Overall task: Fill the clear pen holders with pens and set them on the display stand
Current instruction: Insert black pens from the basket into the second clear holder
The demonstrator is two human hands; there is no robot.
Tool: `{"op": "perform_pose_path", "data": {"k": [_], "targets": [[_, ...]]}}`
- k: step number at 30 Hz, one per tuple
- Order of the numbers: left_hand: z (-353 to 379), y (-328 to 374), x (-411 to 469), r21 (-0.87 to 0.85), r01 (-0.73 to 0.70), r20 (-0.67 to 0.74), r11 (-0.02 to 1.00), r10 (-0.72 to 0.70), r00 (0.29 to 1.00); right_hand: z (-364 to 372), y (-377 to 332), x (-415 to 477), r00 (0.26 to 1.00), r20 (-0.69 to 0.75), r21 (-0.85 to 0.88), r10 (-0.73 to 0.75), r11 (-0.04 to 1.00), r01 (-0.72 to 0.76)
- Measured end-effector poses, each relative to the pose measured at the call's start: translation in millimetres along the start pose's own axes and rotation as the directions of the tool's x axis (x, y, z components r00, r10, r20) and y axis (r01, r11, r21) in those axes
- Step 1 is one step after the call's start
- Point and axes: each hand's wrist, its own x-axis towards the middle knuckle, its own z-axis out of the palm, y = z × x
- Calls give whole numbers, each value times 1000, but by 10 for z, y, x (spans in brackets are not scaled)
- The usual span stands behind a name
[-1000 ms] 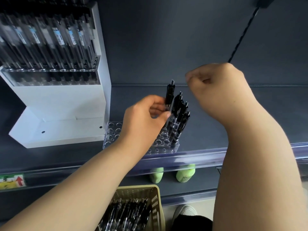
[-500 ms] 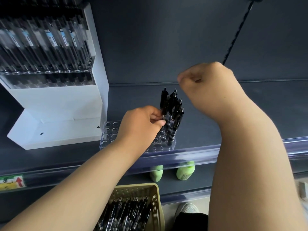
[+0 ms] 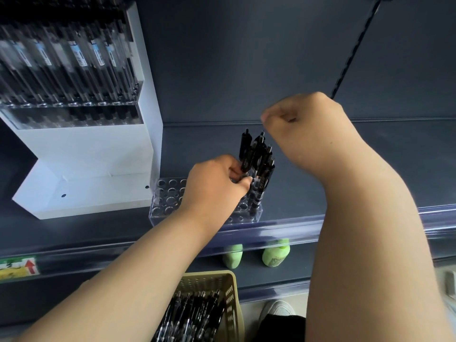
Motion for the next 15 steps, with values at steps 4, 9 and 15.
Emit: {"op": "perform_pose_path", "data": {"k": [4, 9, 15], "targets": [[21, 9, -4, -22, 16, -17, 1000, -17, 1000, 4, 2, -1, 1000, -1, -2, 6, 1000, -6], [34, 15, -11, 48, 17, -37, 999, -16, 999, 4, -1, -4, 1000, 1, -8, 5, 1000, -5], [5, -19, 20, 83, 31, -21, 996, -29, 999, 8, 2, -10, 1000, 3, -7, 7, 1000, -7]]}}
